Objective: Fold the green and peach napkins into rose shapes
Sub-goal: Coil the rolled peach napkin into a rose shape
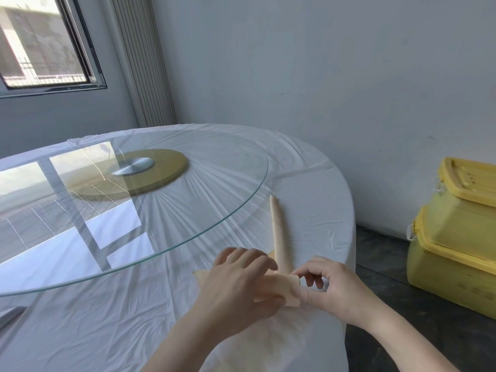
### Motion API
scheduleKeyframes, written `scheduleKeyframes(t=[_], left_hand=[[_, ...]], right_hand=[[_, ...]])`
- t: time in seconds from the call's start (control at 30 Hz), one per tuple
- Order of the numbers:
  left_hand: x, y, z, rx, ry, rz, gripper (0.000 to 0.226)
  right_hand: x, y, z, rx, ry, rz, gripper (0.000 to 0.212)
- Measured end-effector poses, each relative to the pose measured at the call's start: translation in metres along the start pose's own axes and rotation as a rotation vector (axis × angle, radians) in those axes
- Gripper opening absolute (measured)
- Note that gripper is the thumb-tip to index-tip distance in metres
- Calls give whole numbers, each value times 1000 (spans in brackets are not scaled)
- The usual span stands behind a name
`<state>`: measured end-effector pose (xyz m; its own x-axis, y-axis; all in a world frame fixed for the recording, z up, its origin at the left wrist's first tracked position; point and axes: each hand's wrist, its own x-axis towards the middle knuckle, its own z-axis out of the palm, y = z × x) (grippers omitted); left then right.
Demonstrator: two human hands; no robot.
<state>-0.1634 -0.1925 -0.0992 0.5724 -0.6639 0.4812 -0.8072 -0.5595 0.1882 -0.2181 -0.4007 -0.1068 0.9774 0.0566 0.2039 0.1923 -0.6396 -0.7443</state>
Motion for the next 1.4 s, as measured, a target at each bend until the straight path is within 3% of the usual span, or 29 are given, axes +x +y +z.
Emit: scheduleKeyframes(t=[0.1,0.43,0.53,0.73,1.07,1.2,1.3,1.4], left_hand=[[0,-2,-1,13,29,55,37],[-3,-5,9,23,66,-17,32],[-3,-4,9,17,53,-33,36],[-4,-1,4,19,5,-53,50],[-3,1,-7,-48,-82,-57,37],[-3,5,-13,-78,-184,-90,38],[-3,3,-13,-73,-193,-110,40],[-3,-2,-8,-81,-184,-110,50]], right_hand=[[6,1,-2,14,-3,25,4],[2,2,4,-79,13,-53,42],[2,1,7,-164,52,-79,40],[14,5,2,109,29,15,33],[4,0,6,182,-69,-28,32],[-3,-3,2,106,-45,-54,26],[-10,-8,2,7,-10,-77,31],[-11,-12,5,-28,27,-105,24]])
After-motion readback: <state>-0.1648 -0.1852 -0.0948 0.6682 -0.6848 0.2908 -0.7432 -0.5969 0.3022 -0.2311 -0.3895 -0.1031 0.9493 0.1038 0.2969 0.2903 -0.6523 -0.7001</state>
